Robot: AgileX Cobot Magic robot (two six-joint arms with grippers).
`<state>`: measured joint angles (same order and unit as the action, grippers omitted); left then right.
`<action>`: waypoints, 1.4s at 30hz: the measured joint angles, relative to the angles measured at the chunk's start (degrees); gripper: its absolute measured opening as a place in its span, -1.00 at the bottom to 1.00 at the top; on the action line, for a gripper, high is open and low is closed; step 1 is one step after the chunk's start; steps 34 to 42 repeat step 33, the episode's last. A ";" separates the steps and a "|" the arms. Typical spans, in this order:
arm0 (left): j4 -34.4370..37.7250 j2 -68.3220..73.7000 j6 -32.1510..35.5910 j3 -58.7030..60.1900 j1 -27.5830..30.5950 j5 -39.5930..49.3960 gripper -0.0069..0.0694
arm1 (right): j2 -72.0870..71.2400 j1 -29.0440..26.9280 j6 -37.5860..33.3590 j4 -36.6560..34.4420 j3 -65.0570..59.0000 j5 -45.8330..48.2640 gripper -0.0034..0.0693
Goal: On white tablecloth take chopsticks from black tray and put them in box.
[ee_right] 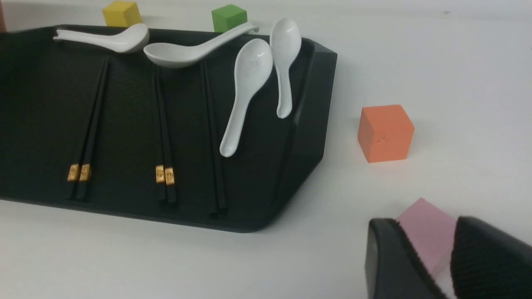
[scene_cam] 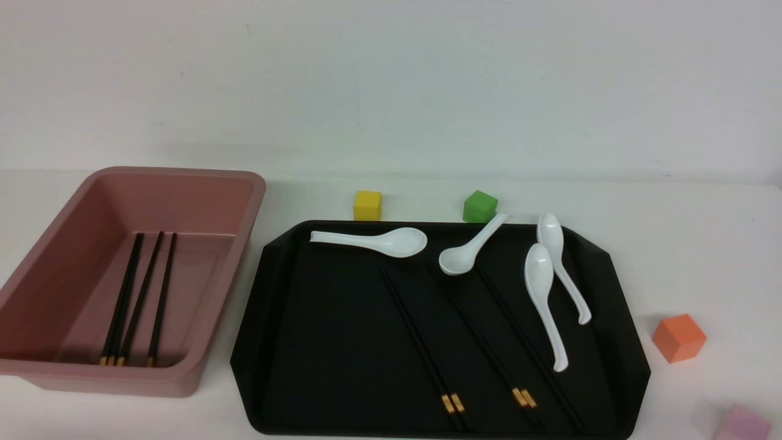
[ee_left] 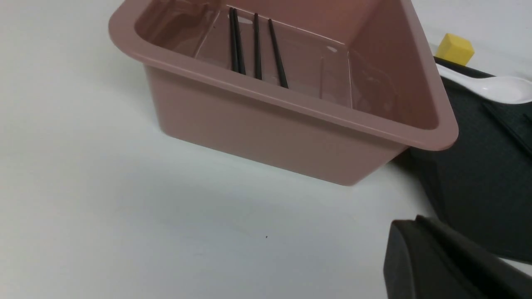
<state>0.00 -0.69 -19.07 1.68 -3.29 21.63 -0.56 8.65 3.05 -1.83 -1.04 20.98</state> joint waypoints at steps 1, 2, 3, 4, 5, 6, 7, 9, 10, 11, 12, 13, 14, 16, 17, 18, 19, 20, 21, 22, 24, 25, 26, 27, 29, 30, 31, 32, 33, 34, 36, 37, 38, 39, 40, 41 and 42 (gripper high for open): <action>0.00 0.00 0.00 0.00 0.00 0.05 -0.85 | 0.00 0.00 0.00 0.00 0.00 0.00 -0.24; 0.00 0.00 0.00 0.00 0.00 0.05 -0.85 | 0.00 0.00 0.00 0.00 0.00 0.00 -0.24; 0.00 0.00 0.00 0.00 0.00 0.05 -0.85 | 0.00 0.00 0.00 0.00 0.00 0.00 -0.24; 0.00 0.00 0.00 0.00 0.00 0.05 -0.84 | 0.00 0.00 0.00 0.00 0.00 0.00 -0.24; 0.00 0.00 0.00 0.00 0.00 0.05 -0.84 | 0.00 0.00 0.00 0.00 0.00 0.00 -0.24; 0.00 0.00 0.00 0.00 0.00 0.05 -0.84 | 0.00 0.00 0.00 0.00 0.00 0.00 -0.24; 0.00 0.00 0.00 0.00 0.00 0.05 -0.84 | 0.00 0.00 0.00 0.00 0.00 0.00 -0.24; 0.00 0.00 0.00 0.00 0.00 0.05 -0.83 | 0.00 0.00 0.00 0.00 0.00 0.00 -0.24; 0.00 0.00 0.00 0.00 0.00 0.05 -0.82 | 0.00 0.00 0.00 0.00 0.00 0.00 -0.24; 0.00 0.00 0.00 0.00 0.00 0.05 -0.82 | 0.00 0.00 0.00 0.00 0.00 0.00 -0.24; 0.00 0.00 0.00 0.00 0.00 0.05 -0.82 | 0.00 0.00 0.00 0.00 0.00 0.00 -0.24; 0.00 0.00 0.00 0.00 0.00 0.05 -0.82 | 0.00 0.00 0.00 0.00 0.00 0.00 -0.24; 0.00 0.00 0.00 0.00 0.00 0.05 -0.82 | 0.00 0.00 0.00 0.00 0.00 0.00 -0.24; 0.00 0.00 0.00 0.00 0.00 0.05 -0.81 | 0.00 0.00 0.00 0.00 0.00 0.00 -0.24; 0.00 0.00 0.00 0.00 0.00 0.05 -0.81 | 0.00 0.00 0.00 0.00 0.00 0.00 -0.24; 0.00 0.00 0.00 0.00 0.00 0.05 -0.81 | 0.00 0.00 0.00 0.00 0.00 0.00 -0.24; 0.00 0.00 0.00 0.00 0.00 0.05 -0.81 | 0.00 0.00 0.00 0.00 0.00 0.00 -0.24; 0.00 0.00 0.00 0.00 0.00 0.05 -0.81 | 0.00 0.00 0.00 0.00 0.00 0.00 -0.24; 0.00 0.00 0.00 0.00 0.00 0.05 -0.81 | 0.00 0.00 0.00 0.00 0.00 0.00 -0.24; 0.00 0.00 0.00 0.00 0.00 0.05 -0.81 | 0.00 0.00 0.00 0.00 0.00 0.00 -0.24; 0.00 0.00 0.00 0.00 0.00 0.05 -0.81 | 0.00 0.00 0.00 0.00 0.00 0.00 -0.24; 0.00 0.00 0.00 0.00 0.00 0.05 -0.81 | 0.00 0.00 0.00 0.00 0.00 0.00 -0.24; 0.00 0.00 0.00 0.00 0.00 0.05 -0.81 | 0.00 0.00 0.00 0.00 0.00 0.00 -0.24; 0.00 0.00 0.00 0.00 0.00 0.05 -0.81 | 0.00 0.00 0.00 0.00 0.00 0.00 -0.24; 0.00 0.00 0.00 0.00 0.00 0.05 -0.81 | 0.00 0.00 0.00 0.00 0.00 0.00 -0.24; 0.00 0.00 0.00 0.00 0.00 0.05 -0.81 | 0.00 0.00 0.00 0.00 0.00 0.00 -0.24; 0.00 0.00 0.00 0.00 0.00 0.05 -0.81 | 0.00 0.00 0.00 0.00 0.00 0.00 -0.24; 0.00 0.00 0.00 0.00 0.00 0.05 -0.81 | 0.00 0.00 0.00 0.00 0.00 0.00 -0.24; 0.00 0.00 0.00 0.00 0.00 0.05 -0.81 | 0.00 0.00 0.00 0.00 0.00 0.00 -0.24; 0.00 0.00 0.00 0.00 0.00 0.05 -0.81 | 0.00 0.00 0.00 0.00 0.00 0.00 -0.24; 0.00 0.00 0.00 0.00 0.00 0.05 -0.81 | 0.00 0.00 0.00 0.00 0.00 0.00 -0.24; 0.00 0.00 0.00 0.00 0.00 0.05 -0.81 | 0.00 0.00 0.00 0.00 0.00 0.00 -0.24; 0.00 0.00 0.00 0.00 0.00 0.05 -0.81 | 0.00 0.00 0.00 0.00 0.00 0.00 -0.24; 0.00 0.00 0.00 0.00 0.00 0.05 -0.81 | 0.00 0.00 0.00 0.00 0.00 0.00 -0.24; 0.00 0.00 0.00 0.00 0.00 0.05 -0.81 | 0.00 0.00 0.00 0.00 0.00 0.00 -0.24; 0.00 0.00 0.00 0.00 0.00 0.05 -0.81 | 0.00 0.00 0.00 0.00 0.00 0.00 -0.24; 0.00 0.00 0.00 0.00 0.00 0.05 -0.81 | 0.00 0.00 0.00 0.00 0.00 0.00 -0.24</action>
